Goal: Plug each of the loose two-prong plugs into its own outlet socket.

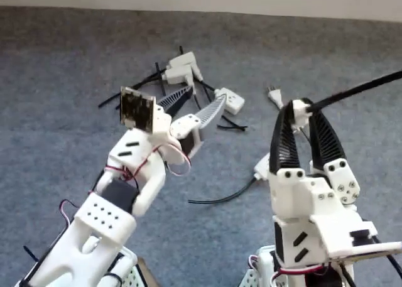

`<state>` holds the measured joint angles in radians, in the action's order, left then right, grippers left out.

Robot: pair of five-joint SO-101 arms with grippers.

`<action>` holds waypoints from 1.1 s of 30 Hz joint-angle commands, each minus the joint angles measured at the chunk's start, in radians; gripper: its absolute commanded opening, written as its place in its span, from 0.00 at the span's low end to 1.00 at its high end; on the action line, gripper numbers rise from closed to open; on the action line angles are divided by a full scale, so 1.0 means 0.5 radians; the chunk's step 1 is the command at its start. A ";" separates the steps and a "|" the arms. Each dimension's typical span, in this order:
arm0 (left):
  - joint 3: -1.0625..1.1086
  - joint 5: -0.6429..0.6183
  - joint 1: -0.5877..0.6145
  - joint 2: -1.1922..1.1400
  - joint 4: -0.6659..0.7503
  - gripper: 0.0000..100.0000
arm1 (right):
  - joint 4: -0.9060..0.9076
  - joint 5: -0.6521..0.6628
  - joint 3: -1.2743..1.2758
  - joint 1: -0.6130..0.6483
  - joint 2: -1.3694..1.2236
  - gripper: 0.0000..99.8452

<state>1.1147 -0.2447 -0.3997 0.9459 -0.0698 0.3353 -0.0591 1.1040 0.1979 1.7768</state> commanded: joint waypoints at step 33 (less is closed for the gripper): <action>0.342 0.430 -0.517 0.855 -0.095 0.20 | -0.201 -0.512 0.597 0.514 0.106 0.01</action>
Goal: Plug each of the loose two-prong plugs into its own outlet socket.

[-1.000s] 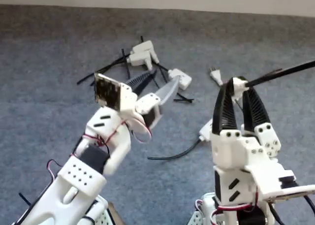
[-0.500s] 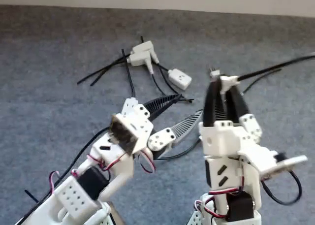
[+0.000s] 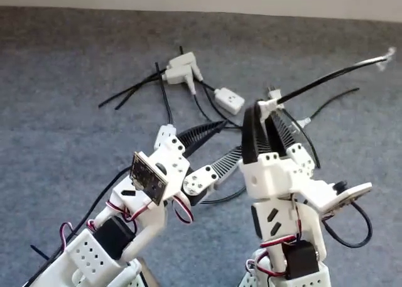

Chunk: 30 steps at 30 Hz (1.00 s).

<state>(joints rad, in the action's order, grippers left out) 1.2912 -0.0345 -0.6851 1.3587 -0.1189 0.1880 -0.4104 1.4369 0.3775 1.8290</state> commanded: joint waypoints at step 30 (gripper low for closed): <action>-0.032 0.003 0.330 0.038 0.006 0.20 | 1.339 0.905 -0.999 0.446 0.005 0.01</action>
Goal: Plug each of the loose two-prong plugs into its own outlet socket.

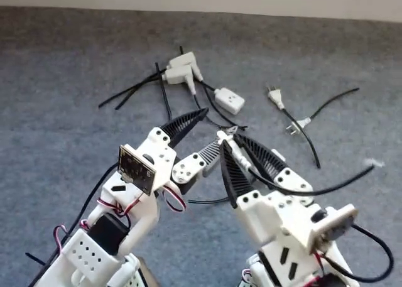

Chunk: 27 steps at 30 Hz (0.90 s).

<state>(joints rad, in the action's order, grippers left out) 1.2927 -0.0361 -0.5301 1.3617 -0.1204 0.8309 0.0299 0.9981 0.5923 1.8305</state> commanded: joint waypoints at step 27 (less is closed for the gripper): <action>0.020 0.009 -0.097 0.044 0.006 0.20 | -0.548 -0.157 0.229 0.127 -0.118 0.01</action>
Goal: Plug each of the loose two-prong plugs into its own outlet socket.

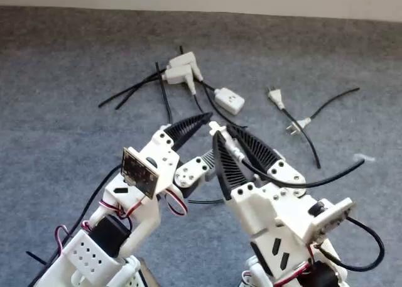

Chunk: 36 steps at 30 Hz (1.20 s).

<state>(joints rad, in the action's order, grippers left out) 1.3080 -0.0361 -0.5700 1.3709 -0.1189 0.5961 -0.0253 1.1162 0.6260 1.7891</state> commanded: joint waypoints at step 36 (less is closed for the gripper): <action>-0.057 0.000 0.130 0.026 0.006 0.20 | 0.127 -0.037 0.066 0.084 -0.035 0.04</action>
<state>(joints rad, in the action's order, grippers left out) 1.3111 -0.0361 -0.5102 1.3694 -0.1204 0.6237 -0.0437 1.2098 0.6598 1.7906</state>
